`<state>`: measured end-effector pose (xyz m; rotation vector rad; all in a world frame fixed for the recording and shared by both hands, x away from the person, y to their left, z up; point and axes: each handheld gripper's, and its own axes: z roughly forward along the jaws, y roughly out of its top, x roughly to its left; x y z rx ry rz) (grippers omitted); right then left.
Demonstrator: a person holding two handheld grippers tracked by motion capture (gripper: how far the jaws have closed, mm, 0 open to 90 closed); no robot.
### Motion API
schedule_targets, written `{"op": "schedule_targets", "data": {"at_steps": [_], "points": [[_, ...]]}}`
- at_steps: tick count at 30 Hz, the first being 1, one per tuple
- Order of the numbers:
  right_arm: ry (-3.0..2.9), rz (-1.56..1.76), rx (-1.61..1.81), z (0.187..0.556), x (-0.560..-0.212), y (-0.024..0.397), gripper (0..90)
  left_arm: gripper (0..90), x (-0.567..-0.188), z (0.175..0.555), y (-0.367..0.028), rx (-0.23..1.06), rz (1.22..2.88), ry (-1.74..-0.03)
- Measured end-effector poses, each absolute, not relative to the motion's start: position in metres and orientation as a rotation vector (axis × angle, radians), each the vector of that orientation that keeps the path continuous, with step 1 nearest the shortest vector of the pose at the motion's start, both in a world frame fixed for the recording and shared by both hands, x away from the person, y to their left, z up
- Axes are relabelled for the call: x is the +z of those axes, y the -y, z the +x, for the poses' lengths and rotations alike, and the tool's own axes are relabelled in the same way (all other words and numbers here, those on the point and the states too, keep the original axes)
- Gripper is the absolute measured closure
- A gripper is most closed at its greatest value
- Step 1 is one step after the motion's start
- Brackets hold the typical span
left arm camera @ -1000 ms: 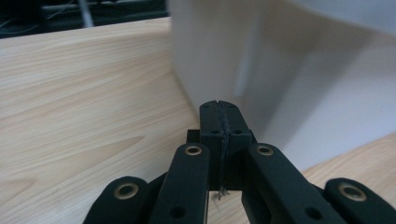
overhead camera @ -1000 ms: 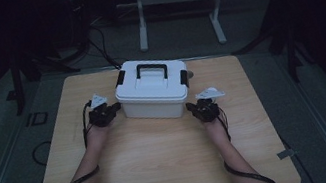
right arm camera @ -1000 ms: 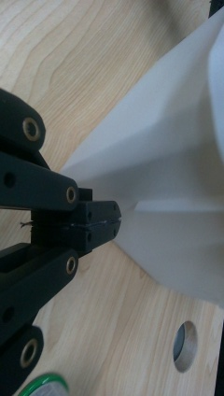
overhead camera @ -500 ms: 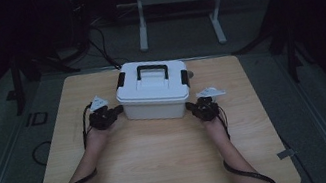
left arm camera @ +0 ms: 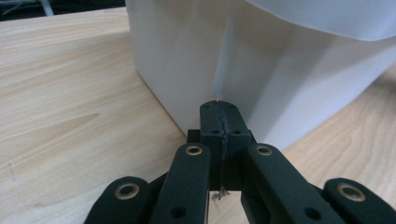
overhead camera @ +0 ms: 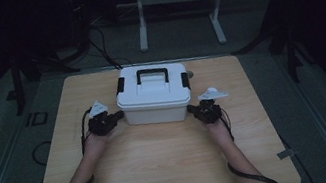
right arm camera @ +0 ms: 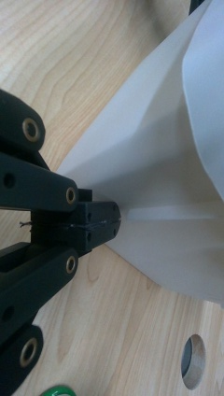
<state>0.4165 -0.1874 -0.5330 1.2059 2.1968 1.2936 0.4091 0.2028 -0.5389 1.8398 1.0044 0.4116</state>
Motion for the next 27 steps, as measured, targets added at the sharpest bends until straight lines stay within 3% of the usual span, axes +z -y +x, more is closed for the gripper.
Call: {"op": "schedule_targets", "data": {"at_steps": [27], "points": [[-2.227,1.188,1.349,0.380,-0.535,0.205,90.0,89.6,-0.534,0.354,-0.196,0.353,1.906,-0.944]]}}
